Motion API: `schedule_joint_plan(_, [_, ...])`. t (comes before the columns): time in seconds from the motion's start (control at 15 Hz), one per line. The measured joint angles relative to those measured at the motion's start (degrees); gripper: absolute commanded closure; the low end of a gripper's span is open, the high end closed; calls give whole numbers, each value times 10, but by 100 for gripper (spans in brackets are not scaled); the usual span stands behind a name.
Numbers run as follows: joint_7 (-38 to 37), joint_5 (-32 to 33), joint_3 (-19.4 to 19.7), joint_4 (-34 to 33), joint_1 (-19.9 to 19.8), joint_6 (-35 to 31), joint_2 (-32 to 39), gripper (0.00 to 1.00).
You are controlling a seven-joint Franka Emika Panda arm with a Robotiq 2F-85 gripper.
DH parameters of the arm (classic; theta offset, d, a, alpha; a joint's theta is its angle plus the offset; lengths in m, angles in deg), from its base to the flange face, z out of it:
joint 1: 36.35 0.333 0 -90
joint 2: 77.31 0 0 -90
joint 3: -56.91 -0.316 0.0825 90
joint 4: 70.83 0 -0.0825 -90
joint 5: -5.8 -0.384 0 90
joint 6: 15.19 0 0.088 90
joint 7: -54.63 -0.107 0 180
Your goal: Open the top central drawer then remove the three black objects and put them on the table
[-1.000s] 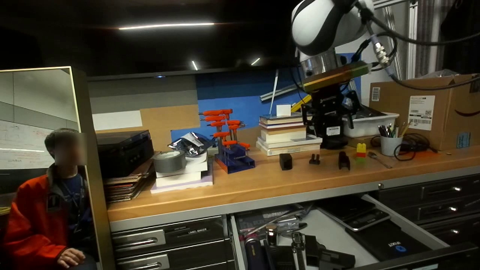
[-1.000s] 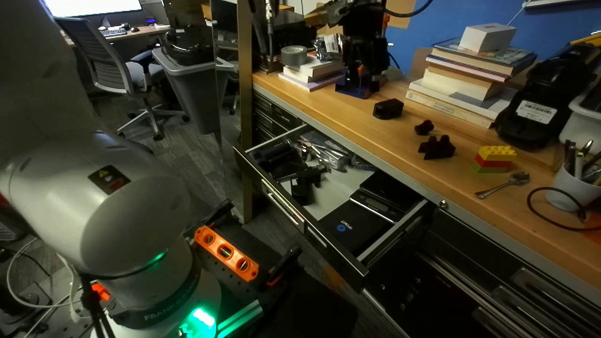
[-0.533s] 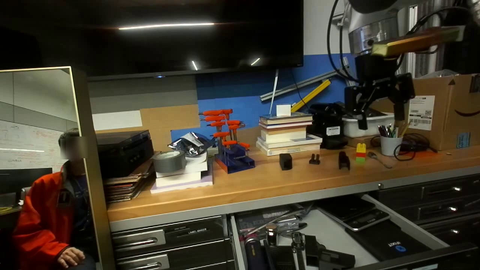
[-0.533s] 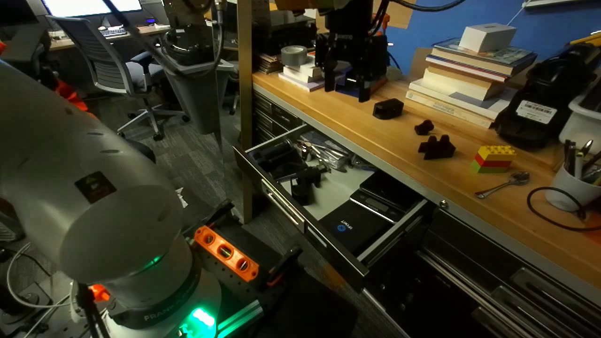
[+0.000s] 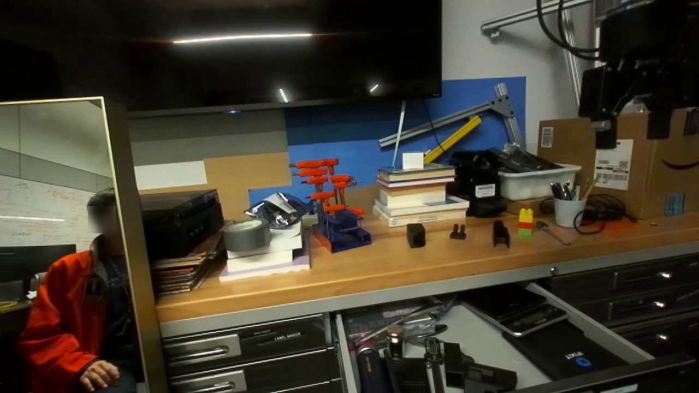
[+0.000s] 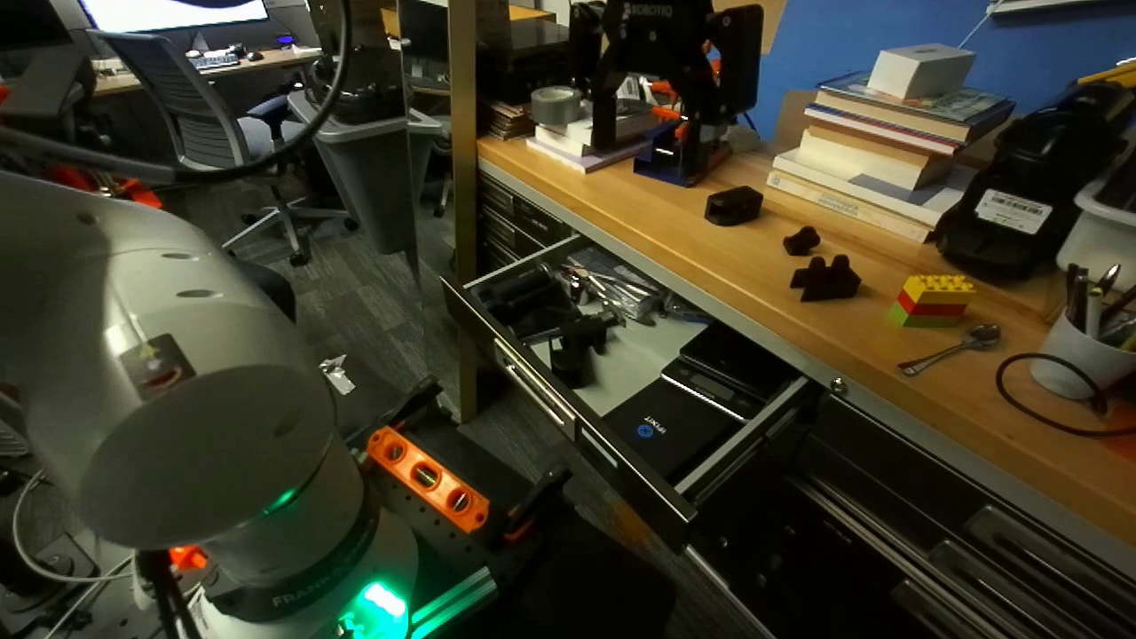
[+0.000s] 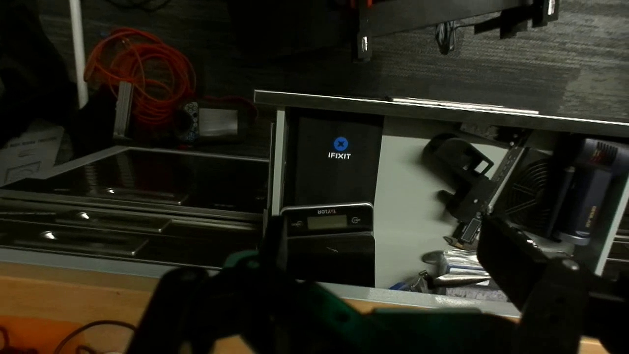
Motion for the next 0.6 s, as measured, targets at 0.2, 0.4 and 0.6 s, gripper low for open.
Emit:
schedule_joint_plan(0.2, [11,0,3,1,-1,19,-28,0])
schedule_joint_plan(0.4, [11,0,3,4,-2,21,-41,0])
schedule_joint_plan(0.6, [11,0,3,7,-4,21,-44,0])
